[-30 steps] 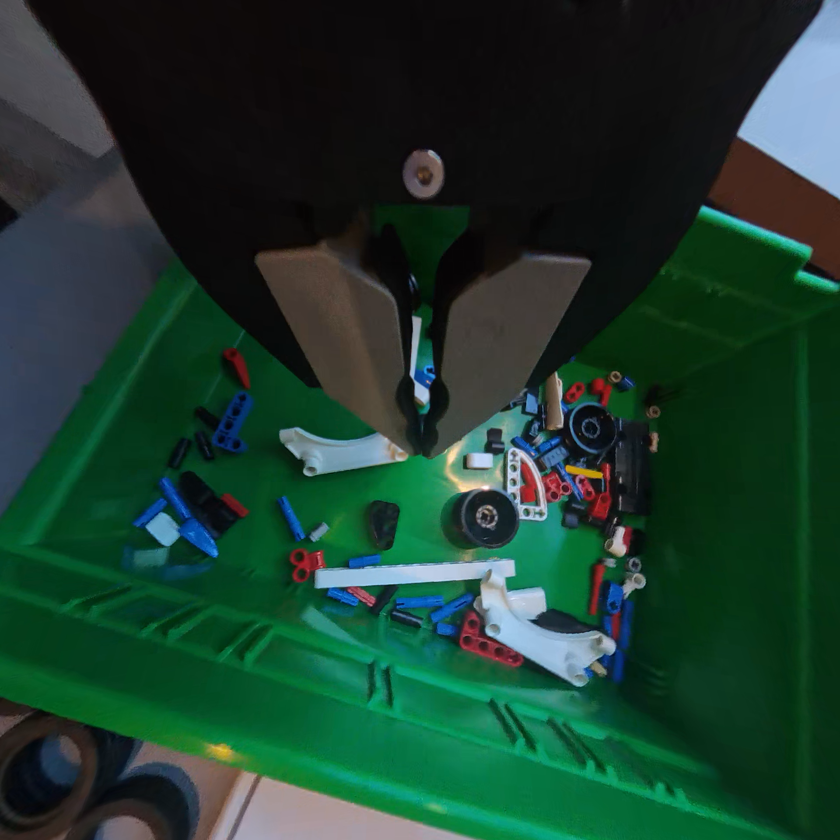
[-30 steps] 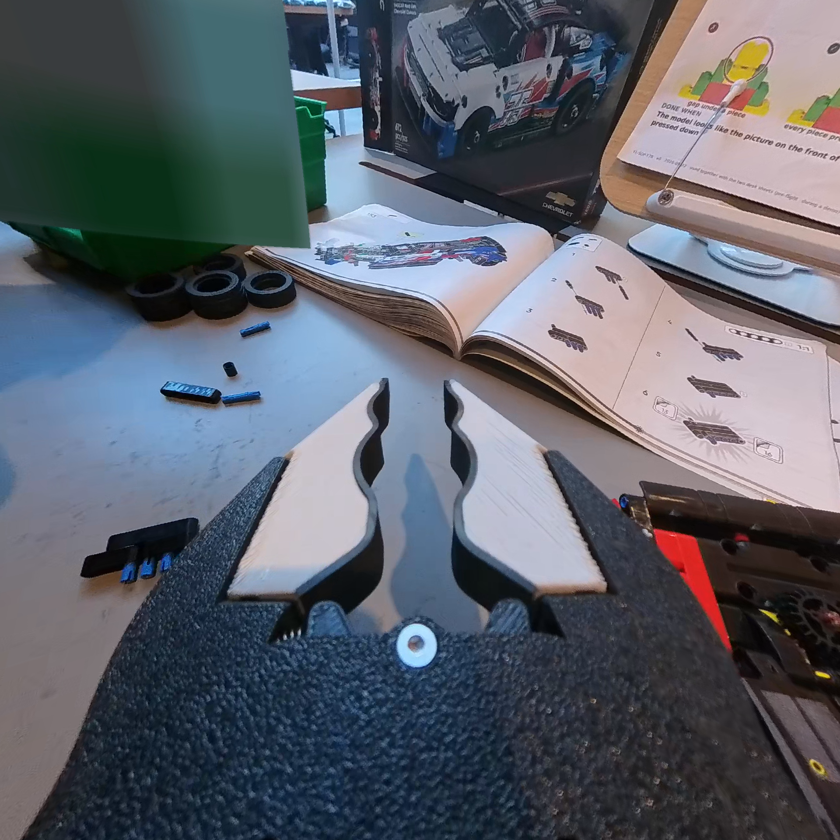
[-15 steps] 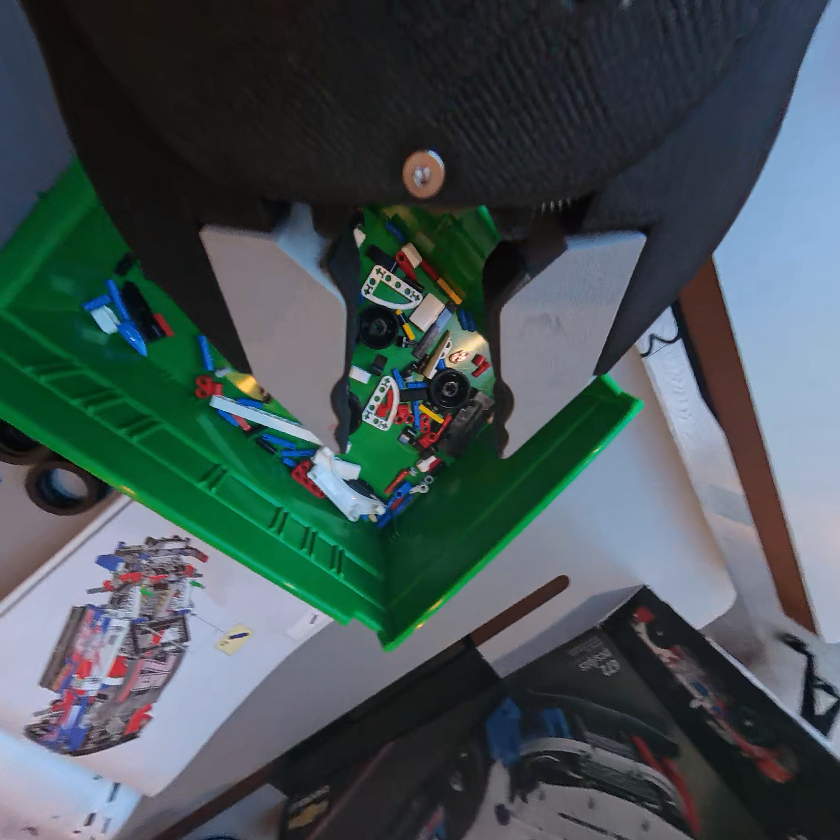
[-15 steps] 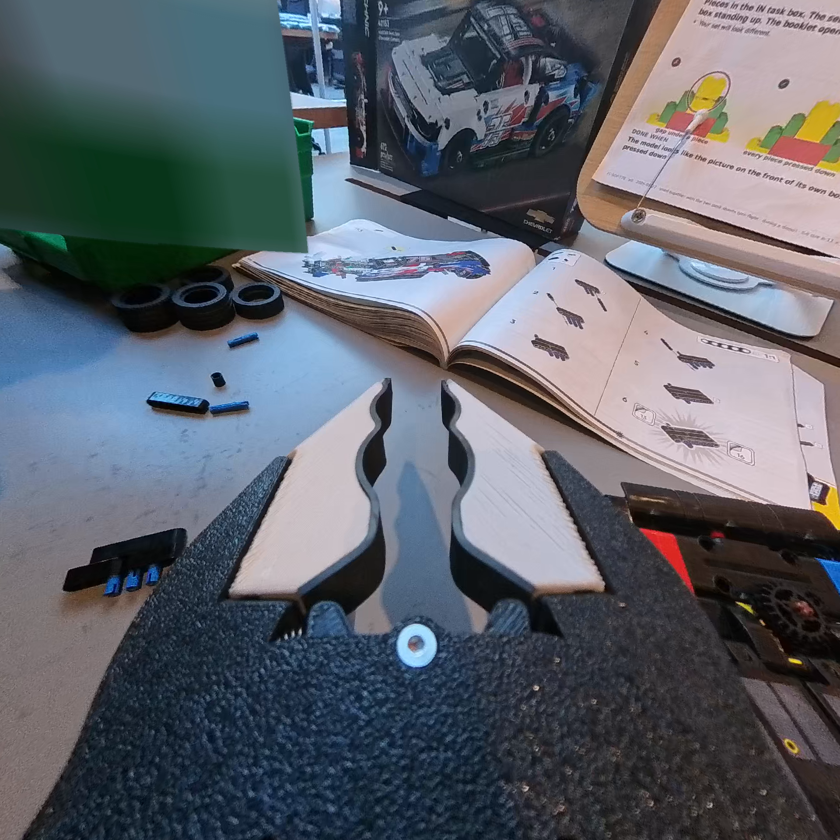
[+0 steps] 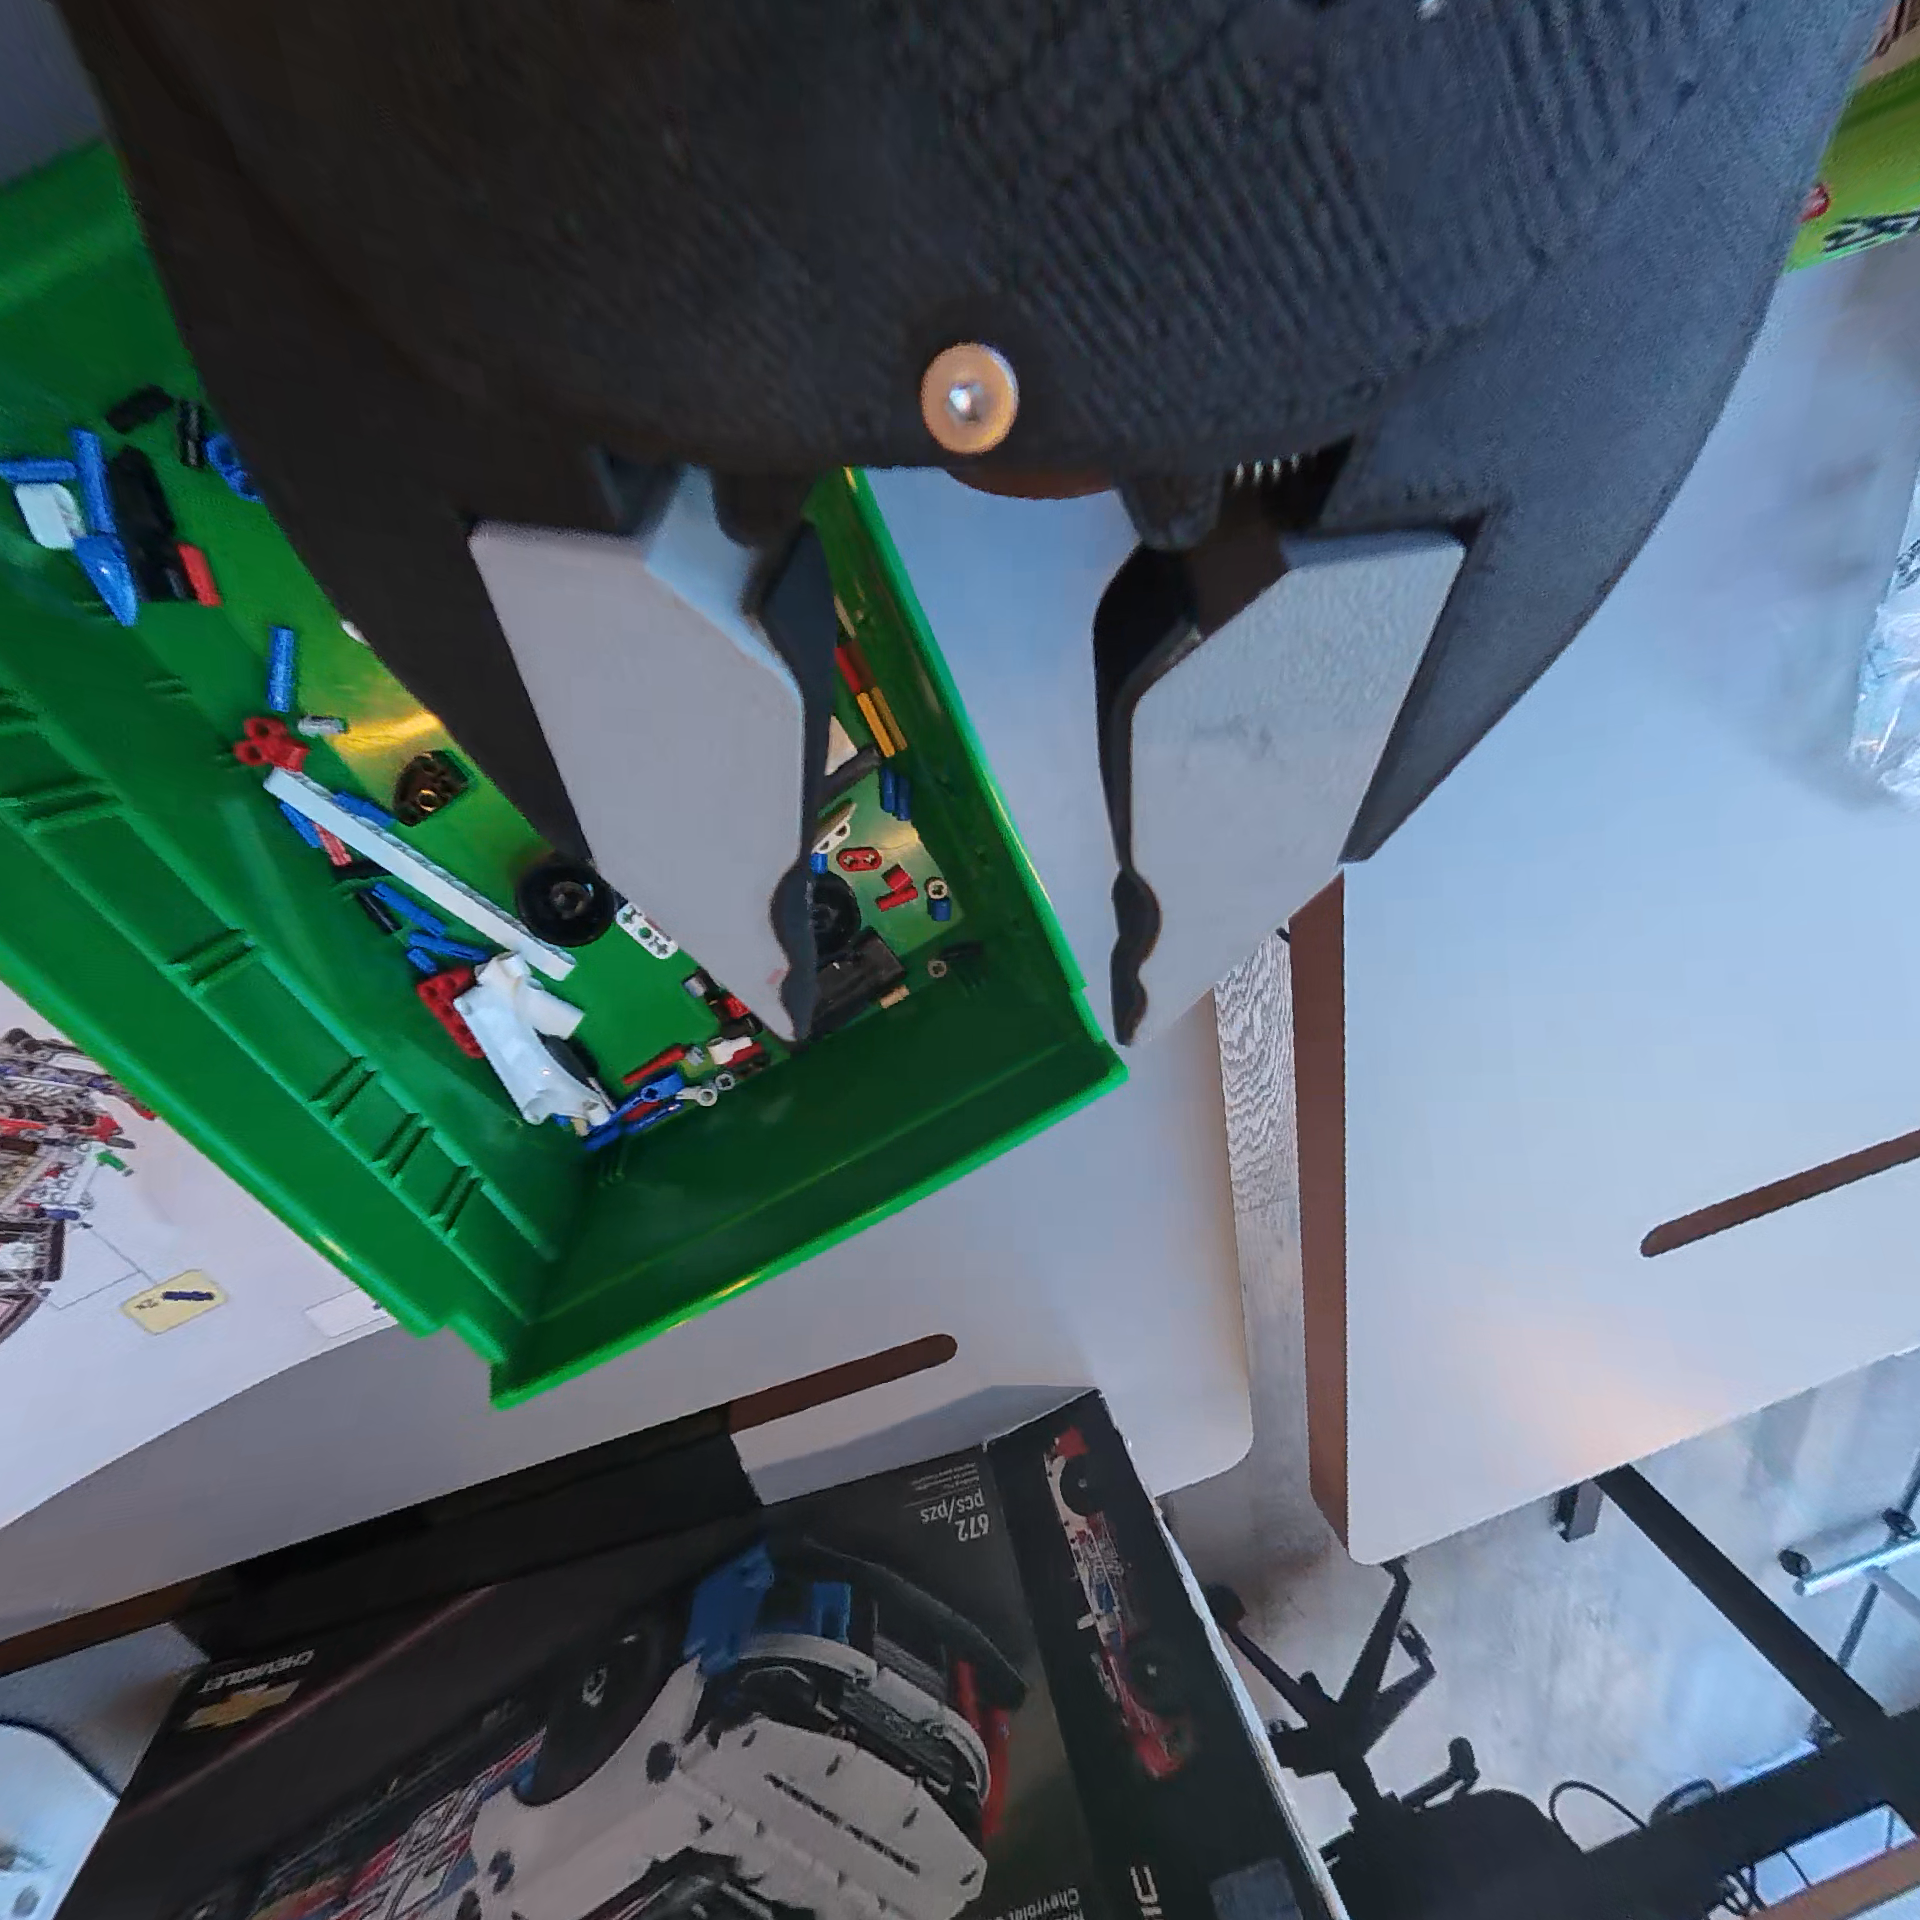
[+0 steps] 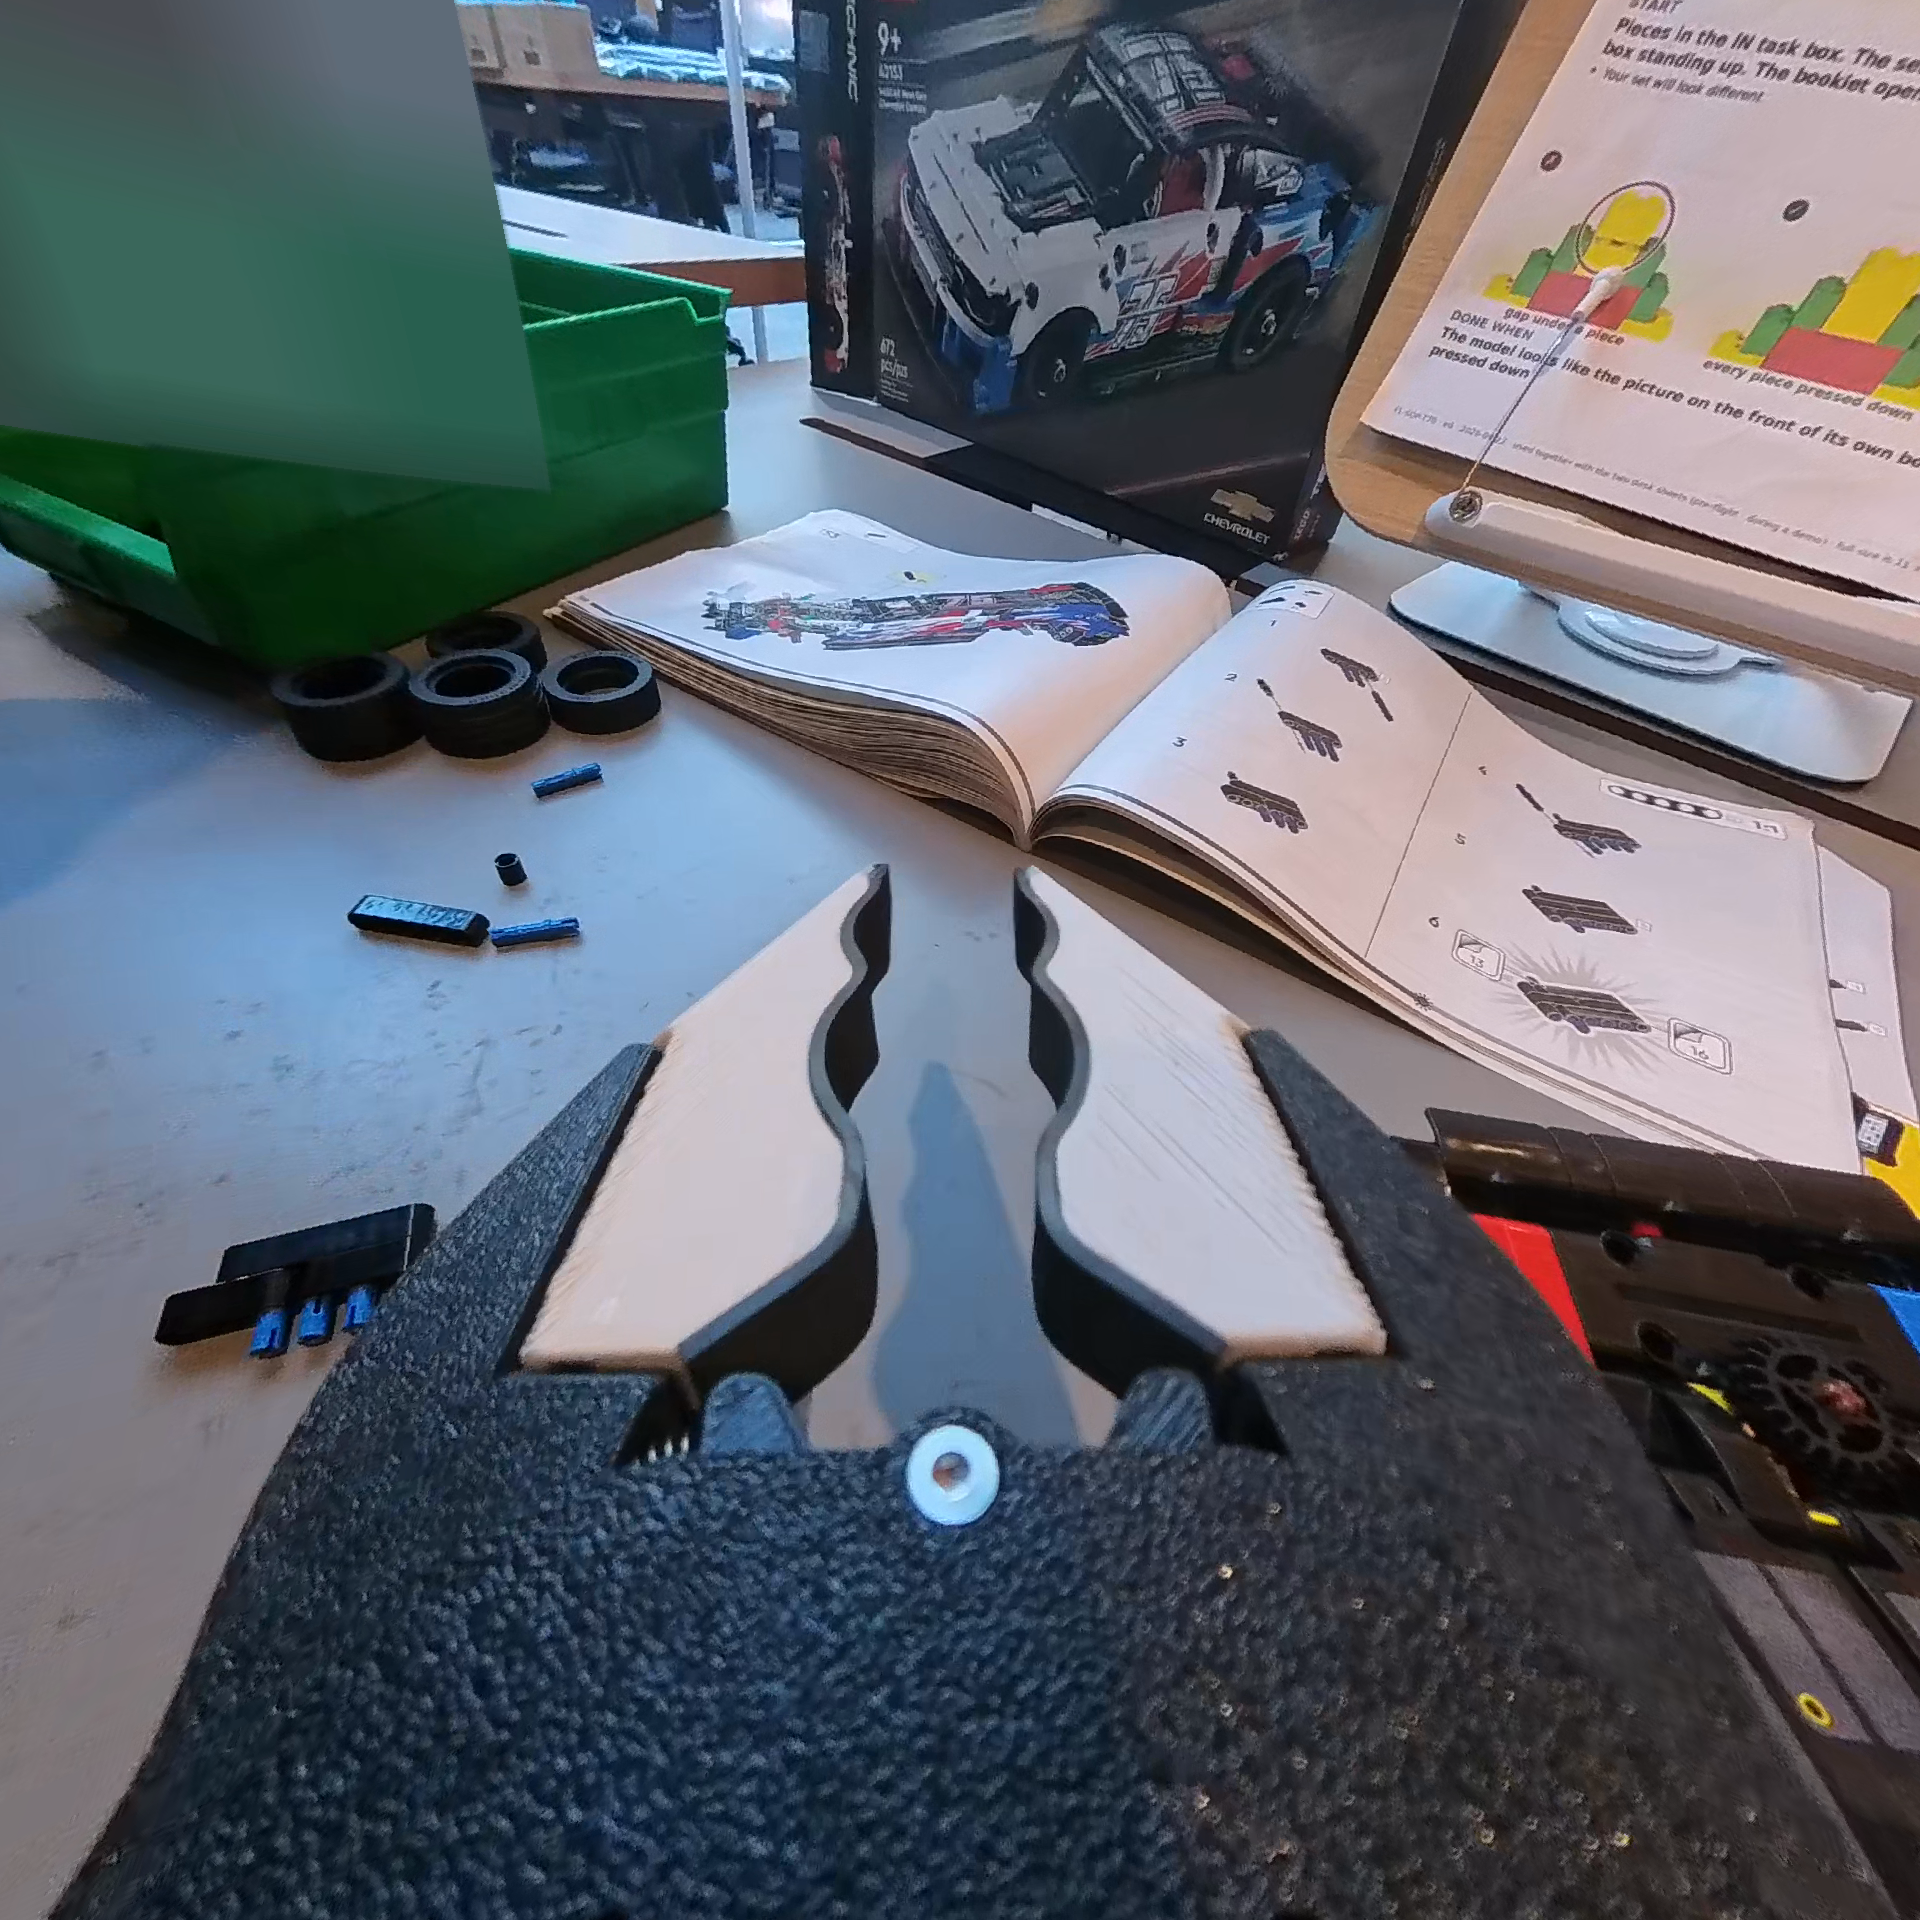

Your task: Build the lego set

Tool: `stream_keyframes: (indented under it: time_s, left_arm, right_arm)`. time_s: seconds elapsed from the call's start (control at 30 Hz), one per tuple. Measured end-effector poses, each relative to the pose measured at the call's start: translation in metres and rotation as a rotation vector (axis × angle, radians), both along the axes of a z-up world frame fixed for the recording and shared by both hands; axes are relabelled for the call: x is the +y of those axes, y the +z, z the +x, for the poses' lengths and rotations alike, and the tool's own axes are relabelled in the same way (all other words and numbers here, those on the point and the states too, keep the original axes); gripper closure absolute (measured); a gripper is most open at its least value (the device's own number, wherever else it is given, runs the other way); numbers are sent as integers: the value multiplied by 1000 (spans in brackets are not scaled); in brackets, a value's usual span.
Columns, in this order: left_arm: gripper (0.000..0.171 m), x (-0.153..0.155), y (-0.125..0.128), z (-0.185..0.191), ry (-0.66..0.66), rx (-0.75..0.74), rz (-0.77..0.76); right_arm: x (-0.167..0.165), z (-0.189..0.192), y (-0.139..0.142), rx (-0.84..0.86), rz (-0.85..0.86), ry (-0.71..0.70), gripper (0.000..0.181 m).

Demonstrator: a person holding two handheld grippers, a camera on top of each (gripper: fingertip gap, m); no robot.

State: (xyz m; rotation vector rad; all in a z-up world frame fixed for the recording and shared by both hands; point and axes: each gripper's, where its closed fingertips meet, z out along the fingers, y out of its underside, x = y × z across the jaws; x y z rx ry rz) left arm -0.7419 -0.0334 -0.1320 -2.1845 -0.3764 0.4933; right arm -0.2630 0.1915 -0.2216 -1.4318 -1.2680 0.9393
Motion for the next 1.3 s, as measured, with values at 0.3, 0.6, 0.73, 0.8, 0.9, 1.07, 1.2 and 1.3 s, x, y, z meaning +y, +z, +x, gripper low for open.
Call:
stream_keyframes:
  time_s: [0.3,0.6,0.73,0.8,0.9,1.07,1.2,1.3]
  left_arm:
    - [130,9,-15,1,-42,-13,-53]
    - [151,25,-22,1,-96,16,-109]
    - [158,33,-37,5,-138,-10,-158]
    - [159,40,-45,11,-180,-42,-172]
    - [155,52,-56,13,-207,-58,-208]
    - [147,73,-69,14,-255,-80,-266]
    - [146,85,-79,16,-294,-108,-314]
    - [149,90,-92,19,-310,-135,-362]
  right_arm:
    - [-1,-2,-3,-22,4,5,157]
    - [-1,-2,-4,-28,-5,7,157]
    - [-1,-2,-4,-27,-8,7,157]
    - [-1,-3,-4,-29,-7,8,157]
    - [-1,-3,-5,-32,-3,7,157]
    - [0,-3,-6,-40,-1,2,157]
    - [0,-4,-7,-52,4,-1,157]
    - [0,-4,-8,-57,8,-2,157]
